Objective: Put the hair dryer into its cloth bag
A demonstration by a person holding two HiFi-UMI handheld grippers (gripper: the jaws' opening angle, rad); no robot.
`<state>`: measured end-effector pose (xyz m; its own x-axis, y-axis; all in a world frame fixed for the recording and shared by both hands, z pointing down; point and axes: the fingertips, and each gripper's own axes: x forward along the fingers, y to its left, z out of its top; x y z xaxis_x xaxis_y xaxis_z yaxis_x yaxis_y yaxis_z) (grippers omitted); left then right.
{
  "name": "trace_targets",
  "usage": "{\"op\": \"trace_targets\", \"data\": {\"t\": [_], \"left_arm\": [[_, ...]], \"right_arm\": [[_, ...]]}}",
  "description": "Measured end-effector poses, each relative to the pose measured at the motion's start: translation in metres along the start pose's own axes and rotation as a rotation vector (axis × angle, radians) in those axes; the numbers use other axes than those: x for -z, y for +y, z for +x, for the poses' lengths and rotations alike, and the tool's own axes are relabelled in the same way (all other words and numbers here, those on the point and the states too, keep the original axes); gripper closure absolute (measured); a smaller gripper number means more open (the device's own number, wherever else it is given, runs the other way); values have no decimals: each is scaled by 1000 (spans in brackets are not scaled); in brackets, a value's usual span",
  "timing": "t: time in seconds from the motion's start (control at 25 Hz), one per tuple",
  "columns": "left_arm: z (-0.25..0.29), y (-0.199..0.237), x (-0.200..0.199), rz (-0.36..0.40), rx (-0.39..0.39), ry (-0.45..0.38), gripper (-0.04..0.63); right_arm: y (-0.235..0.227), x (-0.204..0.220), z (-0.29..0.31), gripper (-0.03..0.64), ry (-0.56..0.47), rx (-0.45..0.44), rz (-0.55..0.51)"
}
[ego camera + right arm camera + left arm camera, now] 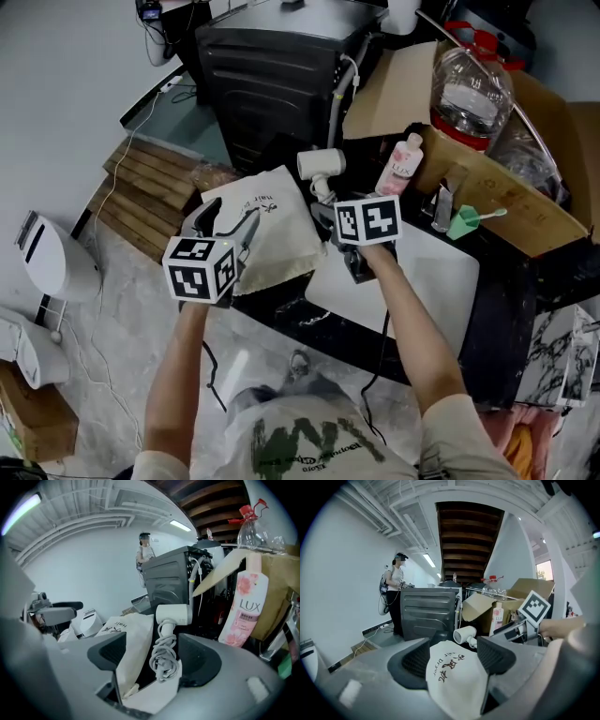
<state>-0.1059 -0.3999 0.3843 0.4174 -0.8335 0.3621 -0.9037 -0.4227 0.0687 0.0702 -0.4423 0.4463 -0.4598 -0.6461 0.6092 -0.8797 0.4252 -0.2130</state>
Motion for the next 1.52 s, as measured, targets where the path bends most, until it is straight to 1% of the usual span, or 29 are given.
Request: {"op": "trace_targets", "data": {"t": [0.12,0.28,0.44,0.68,0.8,0.96,1.36,1.44,1.52], "left_arm": [[8,7,-5,1,26,-7,270],[21,10,-7,15,89,-4,270],[36,10,-2,23,167,12,270],[55,7,6,44,250,42,270],[59,7,12,40,266,53,270],[66,7,15,42,278,62,270],[73,8,20,47,282,89,270],[73,8,22,44,279,93,270],[72,10,23,41,276,97,270]], "right_arm": [[-6,6,17,285,45,34,9],[-15,9,35,287,85,99,14],[-24,15,47,287,117,170,32],[-38,22,65,287,168,237,48],[-42,28,72,287,191,251,49],[-45,32,82,284,206,243,68],[-46,39,94,287,223,231,61],[-46,39,94,305,224,229,47],[-44,39,94,339,226,224,32]]}}
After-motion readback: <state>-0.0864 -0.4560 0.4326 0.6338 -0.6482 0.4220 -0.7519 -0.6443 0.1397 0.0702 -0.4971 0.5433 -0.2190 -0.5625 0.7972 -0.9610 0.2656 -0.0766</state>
